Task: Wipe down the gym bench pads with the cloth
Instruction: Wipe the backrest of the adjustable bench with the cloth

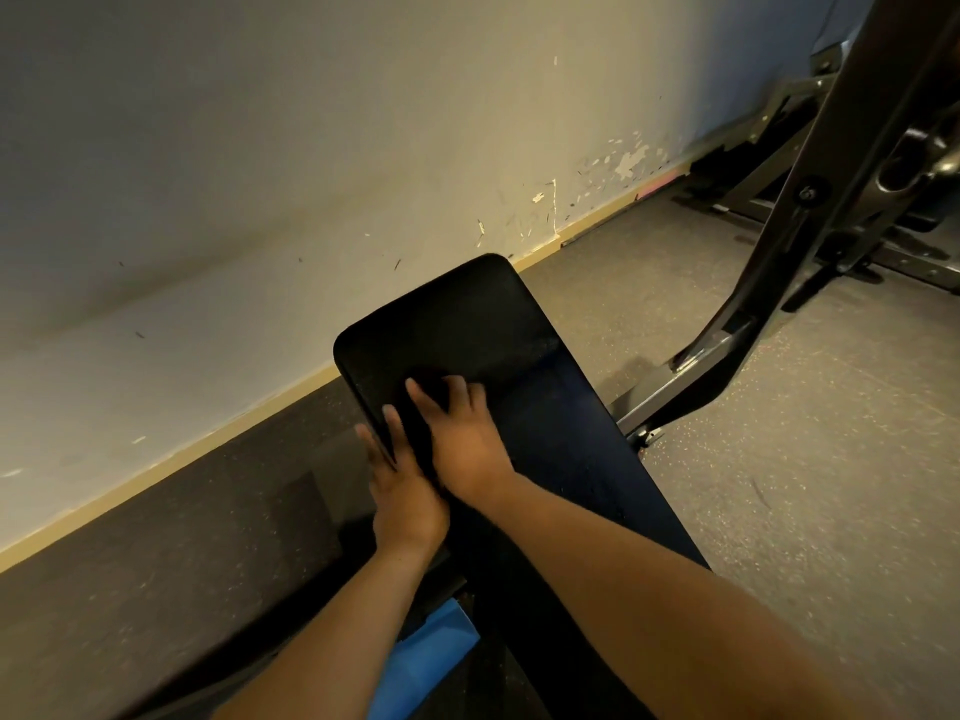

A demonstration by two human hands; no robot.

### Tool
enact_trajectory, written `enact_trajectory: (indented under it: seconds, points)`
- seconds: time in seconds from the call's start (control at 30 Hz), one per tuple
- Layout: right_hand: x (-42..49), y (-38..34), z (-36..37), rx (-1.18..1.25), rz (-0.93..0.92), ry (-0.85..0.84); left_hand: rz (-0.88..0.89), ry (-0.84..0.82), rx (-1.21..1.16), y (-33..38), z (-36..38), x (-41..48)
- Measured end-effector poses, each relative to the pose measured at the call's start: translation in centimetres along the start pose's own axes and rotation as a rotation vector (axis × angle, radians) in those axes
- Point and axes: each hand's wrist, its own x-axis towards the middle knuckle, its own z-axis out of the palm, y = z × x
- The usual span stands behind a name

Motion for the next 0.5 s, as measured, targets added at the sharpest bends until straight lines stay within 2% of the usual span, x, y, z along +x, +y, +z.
enact_trajectory:
  seconds: [0.07, 0.13, 0.23, 0.3, 0.33, 0.4, 0.5]
  points:
    - [1.5, 2.0, -1.2, -0.076, 0.039, 0.0, 0.025, -0.054, 0.05, 0.5, -0.8, 0.2]
    - [2.7, 4.9, -2.5, 0.004, 0.19, 0.024, 0.019, -0.074, 0.032, 0.8, -1.0, 0.3]
    - [3.4, 8.8, -4.2, 0.105, 0.389, 0.147, 0.004, -0.094, -0.016, 0.6, -0.7, 0.4]
    - [3.3, 10.4, -4.9, 0.244, 0.637, 0.238, -0.004, -0.097, -0.055, 0.6, -0.7, 0.4]
    - [3.3, 10.5, -5.2, 0.272, 0.73, 0.231, -0.012, -0.105, -0.073, 0.6, -0.8, 0.4]
    - [3.1, 9.9, -5.1, 0.306, 0.783, 0.198, -0.03, -0.112, -0.103, 0.7, -0.8, 0.4]
    - [3.3, 6.0, -4.2, 0.379, 0.634, 0.207, -0.038, -0.11, -0.146, 0.4, -0.6, 0.8]
